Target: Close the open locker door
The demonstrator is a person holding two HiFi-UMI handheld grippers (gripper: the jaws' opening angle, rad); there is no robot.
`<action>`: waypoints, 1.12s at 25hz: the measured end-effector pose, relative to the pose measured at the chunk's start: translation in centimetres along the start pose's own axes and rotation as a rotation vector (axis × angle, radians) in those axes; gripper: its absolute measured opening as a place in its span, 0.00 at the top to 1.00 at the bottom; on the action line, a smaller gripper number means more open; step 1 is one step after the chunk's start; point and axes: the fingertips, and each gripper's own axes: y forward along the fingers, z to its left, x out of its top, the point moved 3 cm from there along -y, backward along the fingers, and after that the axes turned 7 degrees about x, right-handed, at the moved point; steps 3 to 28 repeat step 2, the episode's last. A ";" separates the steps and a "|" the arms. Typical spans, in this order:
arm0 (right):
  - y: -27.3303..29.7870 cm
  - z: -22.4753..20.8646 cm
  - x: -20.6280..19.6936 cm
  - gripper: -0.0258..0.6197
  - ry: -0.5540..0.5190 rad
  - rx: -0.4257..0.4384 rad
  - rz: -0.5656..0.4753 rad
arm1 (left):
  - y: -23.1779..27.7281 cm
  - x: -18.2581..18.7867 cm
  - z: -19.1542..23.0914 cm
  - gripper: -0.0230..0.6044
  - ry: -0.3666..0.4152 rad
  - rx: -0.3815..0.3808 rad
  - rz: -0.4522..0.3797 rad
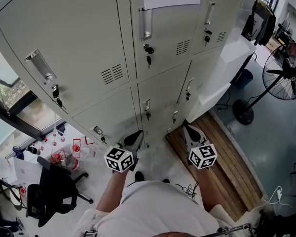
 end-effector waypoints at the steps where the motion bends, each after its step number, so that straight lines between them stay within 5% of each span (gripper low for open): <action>1: 0.1 0.0 0.1 0.95 0.000 0.003 -0.002 | 0.1 0.0 0.0 0.94 0.001 0.000 0.000; 28: 0.2 0.0 0.1 0.95 -0.001 0.006 -0.003 | 0.1 0.0 0.0 0.94 0.002 0.001 0.000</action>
